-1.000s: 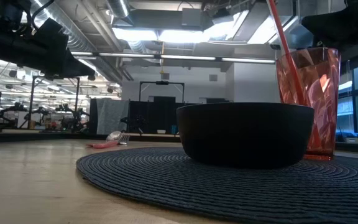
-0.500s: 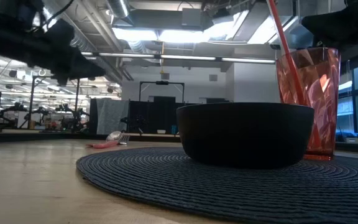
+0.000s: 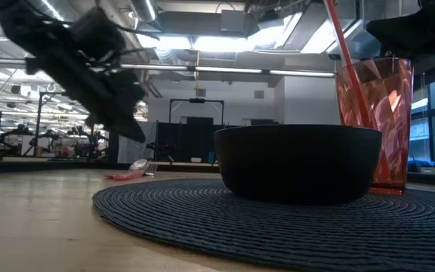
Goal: Pick & Place Utensil
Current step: Put the pink fork into the black bowl on the blue mat
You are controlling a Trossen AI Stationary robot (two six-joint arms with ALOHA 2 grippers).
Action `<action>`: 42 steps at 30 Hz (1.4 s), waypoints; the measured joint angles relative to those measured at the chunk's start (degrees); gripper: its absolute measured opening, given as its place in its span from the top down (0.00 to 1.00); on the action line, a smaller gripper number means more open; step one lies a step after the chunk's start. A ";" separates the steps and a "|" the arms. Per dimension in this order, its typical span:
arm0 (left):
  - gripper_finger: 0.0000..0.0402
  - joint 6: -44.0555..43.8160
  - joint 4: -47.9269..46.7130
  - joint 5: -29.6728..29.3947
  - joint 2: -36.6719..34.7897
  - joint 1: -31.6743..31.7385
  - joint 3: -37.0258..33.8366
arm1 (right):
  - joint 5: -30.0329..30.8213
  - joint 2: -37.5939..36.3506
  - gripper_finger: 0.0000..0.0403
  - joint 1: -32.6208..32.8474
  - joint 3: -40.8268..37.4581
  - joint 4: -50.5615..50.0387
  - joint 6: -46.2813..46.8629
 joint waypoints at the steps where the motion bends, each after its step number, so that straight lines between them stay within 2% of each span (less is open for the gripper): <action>1: 0.96 -0.01 -0.40 0.53 1.88 0.04 1.50 | 0.00 0.00 0.96 0.00 0.00 0.00 0.01; 6: 0.87 -2.06 -11.70 1.54 8.94 0.03 11.14 | 0.00 0.00 0.96 0.00 0.00 0.00 0.01; 11: 0.72 -3.57 -23.86 3.14 13.50 0.01 19.01 | -0.01 0.00 0.96 0.00 0.00 -0.02 0.01; 15: 0.60 -6.54 -29.90 5.78 15.90 0.04 22.71 | 0.00 0.00 0.96 0.00 0.00 -0.18 0.01; 19: 0.53 -8.12 -31.46 7.63 17.66 0.43 23.67 | 0.00 0.00 0.96 0.00 0.00 -0.41 0.48; 28: 0.51 -12.50 -34.86 7.13 20.87 3.76 23.69 | 0.00 0.00 0.96 0.00 0.00 -0.57 1.06; 37: 0.51 -10.33 -32.55 8.87 24.88 5.13 23.98 | -0.02 0.00 0.96 0.00 0.00 -1.05 1.01; 42: 0.51 -6.09 -31.88 8.82 25.33 5.20 24.00 | 0.00 0.00 0.96 0.00 0.00 -1.08 1.01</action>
